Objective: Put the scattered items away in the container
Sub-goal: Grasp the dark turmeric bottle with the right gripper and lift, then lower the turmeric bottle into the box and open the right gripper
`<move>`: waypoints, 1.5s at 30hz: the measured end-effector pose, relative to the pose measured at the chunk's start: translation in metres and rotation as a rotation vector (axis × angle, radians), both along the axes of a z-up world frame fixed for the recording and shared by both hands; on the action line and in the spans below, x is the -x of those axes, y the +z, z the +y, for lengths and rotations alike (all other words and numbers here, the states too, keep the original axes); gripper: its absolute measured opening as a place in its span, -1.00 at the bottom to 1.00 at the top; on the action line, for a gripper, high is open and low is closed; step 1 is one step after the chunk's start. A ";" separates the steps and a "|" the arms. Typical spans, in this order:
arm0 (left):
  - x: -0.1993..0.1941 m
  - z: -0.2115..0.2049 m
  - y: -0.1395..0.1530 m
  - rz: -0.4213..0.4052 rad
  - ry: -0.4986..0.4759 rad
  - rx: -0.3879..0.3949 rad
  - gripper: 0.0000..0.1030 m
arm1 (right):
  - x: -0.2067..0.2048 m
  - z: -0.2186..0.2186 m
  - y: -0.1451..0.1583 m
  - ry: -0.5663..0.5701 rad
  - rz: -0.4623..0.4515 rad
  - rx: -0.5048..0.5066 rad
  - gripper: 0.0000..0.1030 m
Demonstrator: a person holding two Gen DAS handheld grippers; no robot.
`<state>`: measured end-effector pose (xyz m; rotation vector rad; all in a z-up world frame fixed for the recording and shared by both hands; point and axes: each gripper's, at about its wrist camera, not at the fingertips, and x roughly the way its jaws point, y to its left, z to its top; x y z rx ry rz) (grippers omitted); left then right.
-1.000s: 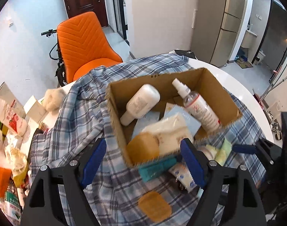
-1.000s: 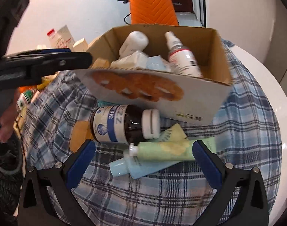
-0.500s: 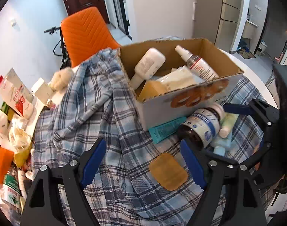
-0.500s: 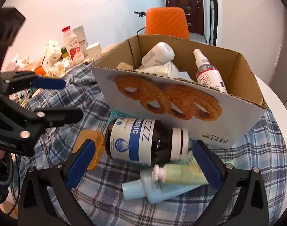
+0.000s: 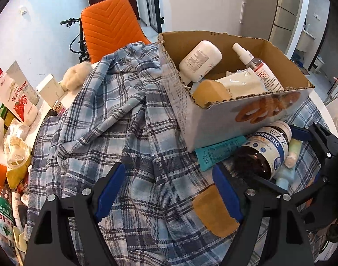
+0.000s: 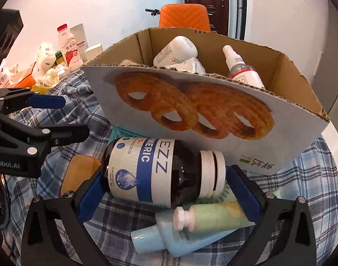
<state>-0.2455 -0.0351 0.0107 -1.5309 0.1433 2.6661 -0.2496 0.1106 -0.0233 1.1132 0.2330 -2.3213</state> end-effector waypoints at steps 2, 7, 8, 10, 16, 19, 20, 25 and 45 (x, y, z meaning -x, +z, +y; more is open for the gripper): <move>0.000 0.001 -0.002 -0.005 -0.005 -0.005 0.61 | -0.002 0.002 0.002 0.003 0.006 0.030 0.78; -0.001 0.006 -0.004 -0.007 -0.019 -0.001 0.61 | -0.012 0.005 0.006 0.019 0.024 0.032 0.78; -0.002 0.008 -0.004 -0.007 -0.023 -0.001 0.62 | -0.014 0.007 0.006 0.021 0.022 0.043 0.78; -0.004 0.010 -0.003 -0.006 -0.029 0.001 0.61 | -0.017 0.012 0.009 0.030 0.017 0.077 0.78; -0.008 0.017 0.007 0.015 -0.045 0.001 0.61 | -0.031 0.027 0.032 0.035 0.089 0.115 0.78; -0.009 0.021 0.013 0.020 -0.054 -0.005 0.61 | -0.032 0.036 0.047 0.030 0.124 0.131 0.78; -0.010 0.022 0.016 0.021 -0.056 -0.007 0.61 | -0.031 0.039 0.052 0.022 0.137 0.135 0.78; -0.009 0.025 0.031 0.046 -0.048 0.006 0.61 | -0.017 0.052 0.074 -0.030 0.184 0.158 0.76; 0.034 0.025 0.056 0.125 0.046 -0.022 0.61 | 0.055 0.046 0.083 -0.165 0.227 0.107 0.72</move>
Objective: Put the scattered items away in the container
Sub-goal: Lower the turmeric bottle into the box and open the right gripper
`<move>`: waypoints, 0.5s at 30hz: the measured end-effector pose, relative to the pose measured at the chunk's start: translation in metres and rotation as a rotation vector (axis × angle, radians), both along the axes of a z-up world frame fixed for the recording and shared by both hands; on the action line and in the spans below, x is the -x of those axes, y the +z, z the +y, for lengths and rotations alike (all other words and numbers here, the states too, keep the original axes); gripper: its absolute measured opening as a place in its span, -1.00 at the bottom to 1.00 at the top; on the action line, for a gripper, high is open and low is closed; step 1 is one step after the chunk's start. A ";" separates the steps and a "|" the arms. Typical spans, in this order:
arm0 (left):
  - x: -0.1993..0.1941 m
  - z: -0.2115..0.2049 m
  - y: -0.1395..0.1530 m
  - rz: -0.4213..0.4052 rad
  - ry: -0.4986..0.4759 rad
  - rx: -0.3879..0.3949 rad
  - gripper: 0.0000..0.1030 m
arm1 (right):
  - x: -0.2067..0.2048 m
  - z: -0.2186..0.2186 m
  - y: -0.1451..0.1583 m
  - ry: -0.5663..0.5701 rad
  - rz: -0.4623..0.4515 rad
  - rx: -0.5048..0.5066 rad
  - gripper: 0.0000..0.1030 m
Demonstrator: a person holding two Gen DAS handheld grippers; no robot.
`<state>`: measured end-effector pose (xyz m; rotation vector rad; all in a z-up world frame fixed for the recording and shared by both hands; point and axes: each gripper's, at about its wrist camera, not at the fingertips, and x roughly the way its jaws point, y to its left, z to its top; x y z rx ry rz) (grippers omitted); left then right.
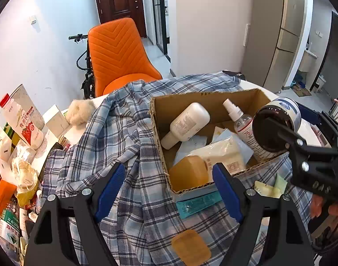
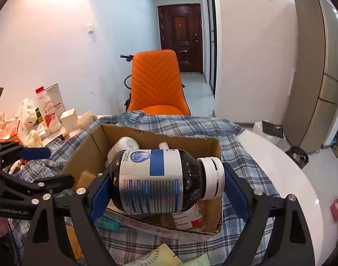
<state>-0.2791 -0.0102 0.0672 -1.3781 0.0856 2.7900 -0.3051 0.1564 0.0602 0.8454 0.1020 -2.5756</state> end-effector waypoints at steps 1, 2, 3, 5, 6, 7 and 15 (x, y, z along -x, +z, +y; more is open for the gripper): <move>0.001 -0.002 -0.002 -0.004 0.001 -0.003 0.61 | 0.001 0.000 -0.002 -0.001 -0.007 -0.005 0.72; 0.001 -0.003 -0.004 -0.007 0.002 -0.010 0.61 | 0.002 -0.001 -0.004 -0.001 -0.013 -0.012 0.73; 0.002 -0.004 -0.005 -0.008 0.002 -0.017 0.61 | 0.002 -0.002 -0.005 0.004 -0.016 -0.023 0.73; 0.002 -0.006 -0.005 -0.009 0.002 -0.027 0.61 | 0.000 -0.007 -0.007 0.028 -0.014 -0.048 0.74; 0.001 -0.006 -0.005 -0.008 0.001 -0.030 0.61 | -0.003 -0.008 -0.006 0.038 0.001 -0.056 0.78; 0.001 -0.006 -0.004 -0.004 -0.002 -0.033 0.61 | -0.007 -0.010 -0.004 0.045 0.022 -0.064 0.83; -0.017 -0.002 0.005 0.012 -0.035 -0.016 0.61 | -0.034 -0.008 0.020 0.058 0.110 -0.051 0.99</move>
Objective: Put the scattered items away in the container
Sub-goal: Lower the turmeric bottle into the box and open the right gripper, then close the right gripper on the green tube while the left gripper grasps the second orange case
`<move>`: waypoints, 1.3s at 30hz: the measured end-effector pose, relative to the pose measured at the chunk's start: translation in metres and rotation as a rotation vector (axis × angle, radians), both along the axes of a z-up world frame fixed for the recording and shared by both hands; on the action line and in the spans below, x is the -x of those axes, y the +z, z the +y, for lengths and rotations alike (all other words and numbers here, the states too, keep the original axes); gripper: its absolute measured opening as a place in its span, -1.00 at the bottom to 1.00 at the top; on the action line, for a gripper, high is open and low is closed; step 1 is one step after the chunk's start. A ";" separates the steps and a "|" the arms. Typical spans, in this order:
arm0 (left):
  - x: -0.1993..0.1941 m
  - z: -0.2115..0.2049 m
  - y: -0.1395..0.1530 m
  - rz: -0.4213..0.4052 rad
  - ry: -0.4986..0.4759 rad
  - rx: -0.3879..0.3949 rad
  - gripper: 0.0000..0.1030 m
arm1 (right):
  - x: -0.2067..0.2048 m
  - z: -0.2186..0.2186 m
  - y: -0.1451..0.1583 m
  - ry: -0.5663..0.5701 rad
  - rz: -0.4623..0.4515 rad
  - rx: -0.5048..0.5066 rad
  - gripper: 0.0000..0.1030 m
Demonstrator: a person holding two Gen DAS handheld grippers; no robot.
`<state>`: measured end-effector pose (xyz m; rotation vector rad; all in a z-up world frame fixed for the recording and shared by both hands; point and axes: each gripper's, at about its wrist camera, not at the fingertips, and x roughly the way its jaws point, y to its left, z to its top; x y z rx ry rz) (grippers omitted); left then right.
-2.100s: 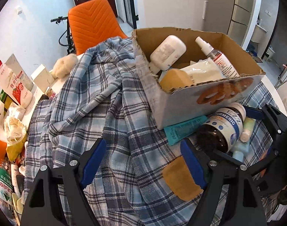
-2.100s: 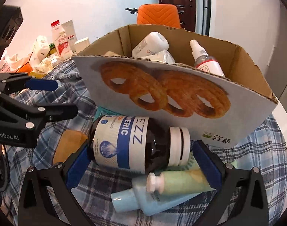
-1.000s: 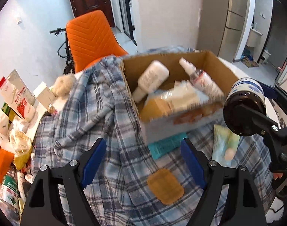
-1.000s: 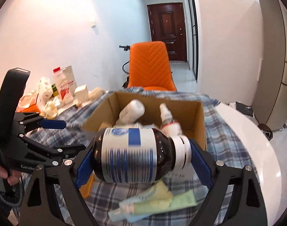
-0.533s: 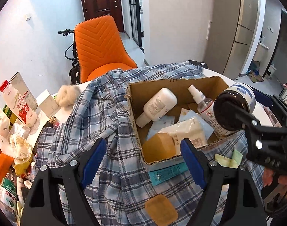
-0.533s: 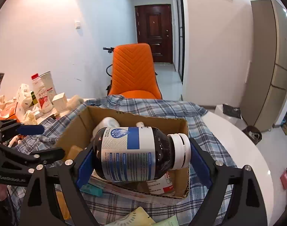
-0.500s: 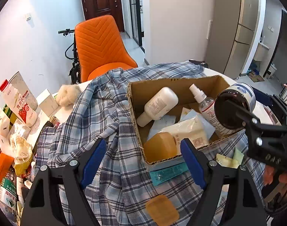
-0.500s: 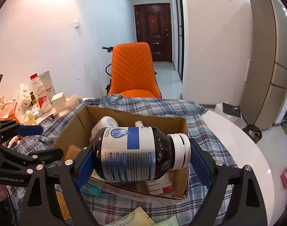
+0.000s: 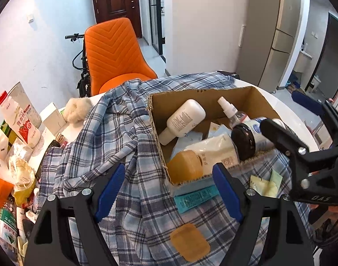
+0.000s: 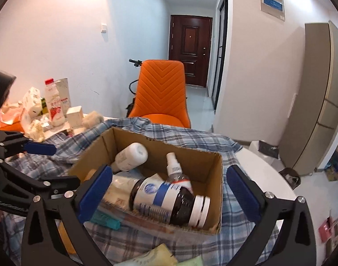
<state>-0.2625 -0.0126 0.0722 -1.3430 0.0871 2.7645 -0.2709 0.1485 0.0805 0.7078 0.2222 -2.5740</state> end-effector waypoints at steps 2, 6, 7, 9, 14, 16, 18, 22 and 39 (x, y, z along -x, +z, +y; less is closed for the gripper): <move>-0.009 0.000 0.000 0.003 -0.011 0.014 0.62 | -0.010 0.008 -0.001 0.014 -0.026 0.033 0.99; -0.028 0.001 -0.010 -0.017 -0.037 0.042 0.61 | -0.032 0.023 -0.012 0.031 -0.075 0.070 0.99; -0.033 0.002 -0.015 -0.031 -0.047 0.050 0.62 | -0.037 0.027 -0.015 0.034 -0.083 0.070 0.99; -0.039 0.004 -0.025 -0.056 -0.063 0.057 0.62 | -0.046 0.034 -0.024 0.039 -0.096 0.062 0.99; -0.051 0.016 -0.055 -0.120 -0.104 0.070 0.62 | -0.057 0.040 -0.048 0.073 -0.149 0.032 0.99; -0.052 0.021 -0.065 -0.136 -0.109 0.084 0.62 | -0.059 0.042 -0.058 0.094 -0.177 0.039 0.99; -0.051 0.022 -0.073 -0.144 -0.098 0.081 0.62 | -0.061 0.040 -0.066 0.114 -0.205 0.041 0.99; -0.043 0.017 -0.084 -0.155 -0.059 0.056 0.61 | -0.069 0.025 -0.074 0.149 -0.180 0.016 0.99; -0.030 0.018 -0.099 -0.177 -0.048 0.103 0.34 | -0.043 0.023 -0.105 0.067 -0.270 -0.110 0.99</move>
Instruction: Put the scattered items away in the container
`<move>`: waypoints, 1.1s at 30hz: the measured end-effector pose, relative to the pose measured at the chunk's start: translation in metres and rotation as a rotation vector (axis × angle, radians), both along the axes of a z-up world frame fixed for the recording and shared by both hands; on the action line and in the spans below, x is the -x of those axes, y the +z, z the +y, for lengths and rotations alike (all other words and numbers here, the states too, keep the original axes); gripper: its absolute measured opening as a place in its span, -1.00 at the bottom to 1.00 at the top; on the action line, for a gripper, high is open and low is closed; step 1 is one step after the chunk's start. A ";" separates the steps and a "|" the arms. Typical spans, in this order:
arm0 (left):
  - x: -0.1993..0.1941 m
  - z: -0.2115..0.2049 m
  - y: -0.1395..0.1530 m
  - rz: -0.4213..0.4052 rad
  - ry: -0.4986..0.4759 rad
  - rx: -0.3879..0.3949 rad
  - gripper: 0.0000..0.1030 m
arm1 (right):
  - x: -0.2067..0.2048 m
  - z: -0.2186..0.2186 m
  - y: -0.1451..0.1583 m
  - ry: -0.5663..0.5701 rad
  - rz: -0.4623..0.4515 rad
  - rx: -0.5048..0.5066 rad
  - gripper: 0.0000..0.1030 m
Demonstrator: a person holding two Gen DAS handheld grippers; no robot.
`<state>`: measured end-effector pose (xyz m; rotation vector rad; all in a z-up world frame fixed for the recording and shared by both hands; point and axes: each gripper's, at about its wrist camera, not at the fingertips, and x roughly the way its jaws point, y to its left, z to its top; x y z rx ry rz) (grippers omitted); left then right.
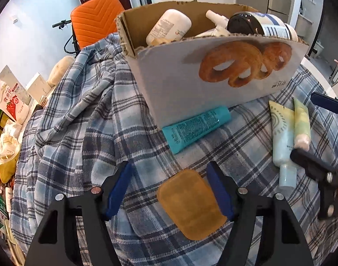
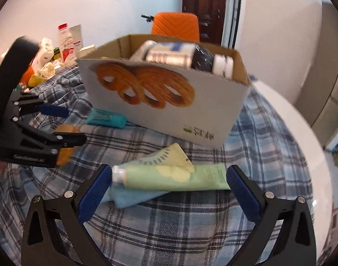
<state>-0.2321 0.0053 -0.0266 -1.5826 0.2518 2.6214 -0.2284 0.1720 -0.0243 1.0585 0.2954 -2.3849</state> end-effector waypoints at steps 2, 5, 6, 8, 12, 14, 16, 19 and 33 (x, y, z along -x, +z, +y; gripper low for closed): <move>-0.001 -0.002 0.000 -0.013 0.007 -0.021 0.28 | 0.004 0.006 -0.002 -0.010 -0.034 0.032 0.99; -0.005 -0.005 0.001 -0.025 0.012 -0.019 0.27 | 0.004 0.009 -0.003 -0.008 -0.040 0.055 0.82; -0.007 -0.006 0.001 -0.025 0.013 -0.013 0.27 | 0.001 0.007 -0.001 -0.002 -0.018 0.042 0.66; -0.010 -0.008 0.001 -0.028 0.015 0.002 0.27 | -0.007 0.001 0.005 0.022 0.025 0.013 0.39; -0.014 -0.008 0.000 -0.033 0.015 0.016 0.27 | -0.021 -0.012 0.013 0.060 0.086 -0.042 -0.02; -0.015 -0.006 0.000 -0.029 0.007 0.022 0.24 | -0.024 -0.015 0.015 0.070 0.103 -0.059 -0.10; -0.017 -0.003 0.000 -0.030 -0.019 0.005 -0.14 | -0.028 -0.015 0.016 0.074 0.118 -0.063 -0.17; -0.018 -0.001 0.001 -0.039 -0.035 -0.004 -0.14 | -0.032 -0.013 0.020 0.075 0.130 -0.053 -0.26; -0.021 -0.003 0.041 0.024 -0.060 -0.006 -0.17 | -0.038 0.013 0.054 0.042 0.157 0.063 -0.52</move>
